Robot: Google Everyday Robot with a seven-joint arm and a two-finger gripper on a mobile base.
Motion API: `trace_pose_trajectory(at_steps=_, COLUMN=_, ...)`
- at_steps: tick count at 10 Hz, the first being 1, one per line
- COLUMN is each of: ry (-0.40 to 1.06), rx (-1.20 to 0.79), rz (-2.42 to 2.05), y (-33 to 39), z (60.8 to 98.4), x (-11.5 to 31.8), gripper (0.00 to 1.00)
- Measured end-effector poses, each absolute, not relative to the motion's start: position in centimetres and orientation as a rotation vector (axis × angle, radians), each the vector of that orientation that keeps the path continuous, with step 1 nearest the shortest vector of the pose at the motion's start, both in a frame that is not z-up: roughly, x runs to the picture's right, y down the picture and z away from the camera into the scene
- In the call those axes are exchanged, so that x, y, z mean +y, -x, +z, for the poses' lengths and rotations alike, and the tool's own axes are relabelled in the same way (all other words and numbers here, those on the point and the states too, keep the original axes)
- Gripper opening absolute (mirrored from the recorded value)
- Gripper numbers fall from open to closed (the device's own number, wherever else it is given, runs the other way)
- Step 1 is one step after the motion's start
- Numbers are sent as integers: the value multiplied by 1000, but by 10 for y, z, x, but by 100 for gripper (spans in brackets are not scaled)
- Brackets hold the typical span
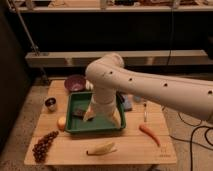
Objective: Place grapes in purple bowl
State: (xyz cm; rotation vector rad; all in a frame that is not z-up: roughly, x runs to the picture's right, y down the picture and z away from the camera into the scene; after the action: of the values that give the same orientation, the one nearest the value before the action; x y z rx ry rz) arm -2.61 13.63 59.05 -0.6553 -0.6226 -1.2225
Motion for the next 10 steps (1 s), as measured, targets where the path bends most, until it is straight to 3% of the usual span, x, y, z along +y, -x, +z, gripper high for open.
trace_pose_trajectory(at_steps=4, ry=689, rx=-698, rz=-1157, y=114, z=558, x=164, gripper=80)
trace_pose_trajectory(at_steps=10, ry=697, rx=-714, rz=-1143, y=124, z=555, x=167, gripper=80)
